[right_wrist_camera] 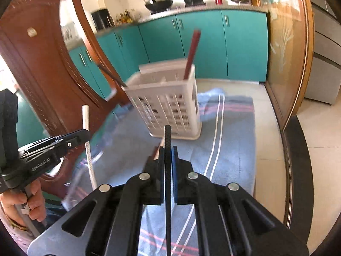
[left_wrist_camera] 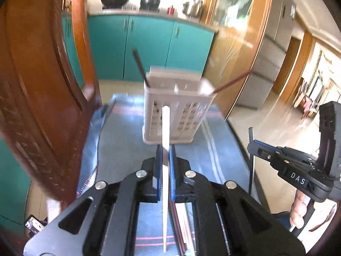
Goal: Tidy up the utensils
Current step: 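Lift both held chopsticks and carry them above the white holder, then open the right tool over the holder while the left tool drops its chopstick inside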
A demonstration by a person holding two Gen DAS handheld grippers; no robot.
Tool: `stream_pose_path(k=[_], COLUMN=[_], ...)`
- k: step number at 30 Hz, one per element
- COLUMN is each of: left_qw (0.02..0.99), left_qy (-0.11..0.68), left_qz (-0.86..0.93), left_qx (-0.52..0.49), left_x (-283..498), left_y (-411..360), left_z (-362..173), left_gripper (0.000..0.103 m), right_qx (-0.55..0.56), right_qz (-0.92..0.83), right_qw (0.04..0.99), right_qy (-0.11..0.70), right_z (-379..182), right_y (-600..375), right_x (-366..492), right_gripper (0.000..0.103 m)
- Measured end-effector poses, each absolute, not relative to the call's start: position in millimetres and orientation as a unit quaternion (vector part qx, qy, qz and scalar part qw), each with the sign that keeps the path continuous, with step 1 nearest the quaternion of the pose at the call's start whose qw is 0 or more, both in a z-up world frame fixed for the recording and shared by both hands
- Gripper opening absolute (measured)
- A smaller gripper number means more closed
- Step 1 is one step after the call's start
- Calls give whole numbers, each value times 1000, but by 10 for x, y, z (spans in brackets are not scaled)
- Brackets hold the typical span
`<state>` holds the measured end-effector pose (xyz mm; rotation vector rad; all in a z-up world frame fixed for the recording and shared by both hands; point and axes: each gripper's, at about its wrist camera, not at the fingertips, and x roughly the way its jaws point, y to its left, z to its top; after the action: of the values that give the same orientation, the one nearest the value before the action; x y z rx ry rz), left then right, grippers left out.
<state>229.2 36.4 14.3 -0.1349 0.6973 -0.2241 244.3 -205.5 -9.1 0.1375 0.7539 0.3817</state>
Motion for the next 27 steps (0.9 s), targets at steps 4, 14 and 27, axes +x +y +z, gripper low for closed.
stream_pose_path(k=[4, 14, 27], left_qw=[945, 981, 981], left_qy=[300, 159, 186], left_qz=[-111, -104, -27], left_qx=[-69, -43, -42], left_x=[2205, 2539, 3382], left_y=[329, 263, 271], left_z=[497, 1783, 1216], left_gripper=[7, 7, 7], right_qx=[73, 116, 108], right_qz=[193, 169, 109], right_qw=[921, 962, 975], right_qy=[330, 181, 160], right_z=[253, 1481, 1130], right_y=[-2185, -2337, -2243], right_x=[2293, 2494, 3151], right_gripper=[7, 7, 7])
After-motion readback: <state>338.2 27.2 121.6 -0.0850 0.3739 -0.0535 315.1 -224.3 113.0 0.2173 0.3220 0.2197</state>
